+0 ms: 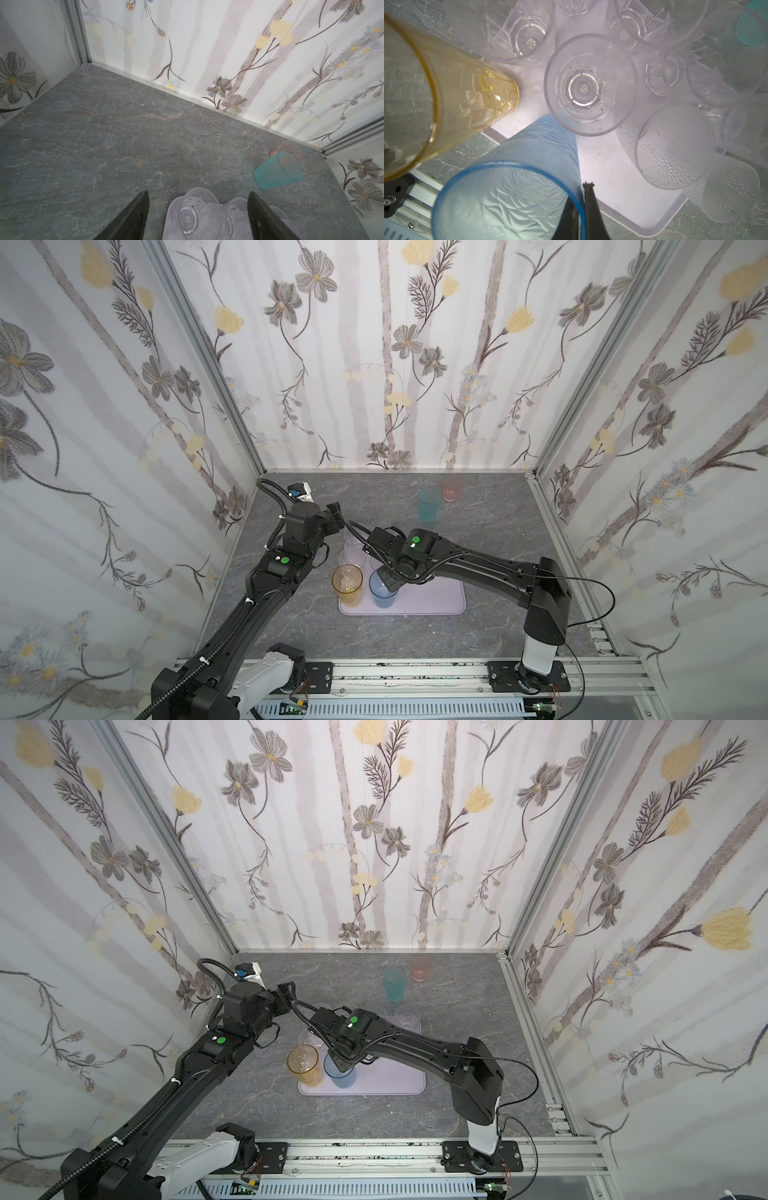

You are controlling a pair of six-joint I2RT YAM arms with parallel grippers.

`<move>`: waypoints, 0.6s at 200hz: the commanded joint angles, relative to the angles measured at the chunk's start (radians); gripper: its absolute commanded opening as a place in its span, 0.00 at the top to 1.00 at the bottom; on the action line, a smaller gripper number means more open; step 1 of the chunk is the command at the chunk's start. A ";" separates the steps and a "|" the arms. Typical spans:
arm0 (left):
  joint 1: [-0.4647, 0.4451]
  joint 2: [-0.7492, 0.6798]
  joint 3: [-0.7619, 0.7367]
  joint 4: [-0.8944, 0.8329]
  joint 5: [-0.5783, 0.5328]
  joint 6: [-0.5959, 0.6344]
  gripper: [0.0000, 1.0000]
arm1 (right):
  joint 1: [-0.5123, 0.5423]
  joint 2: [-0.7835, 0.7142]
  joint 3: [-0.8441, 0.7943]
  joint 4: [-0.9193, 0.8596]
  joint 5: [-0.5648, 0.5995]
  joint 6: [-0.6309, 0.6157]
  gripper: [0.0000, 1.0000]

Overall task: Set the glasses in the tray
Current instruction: 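Lower the blue cup onto the tray beside the yellow cup and release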

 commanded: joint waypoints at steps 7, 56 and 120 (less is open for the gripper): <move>0.001 0.004 0.002 0.021 -0.012 0.019 0.22 | 0.002 0.008 0.005 0.040 0.009 0.004 1.00; 0.001 0.007 0.005 0.023 -0.007 0.020 0.22 | 0.000 0.014 0.012 0.036 0.007 0.003 0.85; 0.001 -0.018 0.038 0.021 -0.020 0.034 0.22 | -0.030 -0.030 0.158 -0.063 -0.036 -0.011 0.65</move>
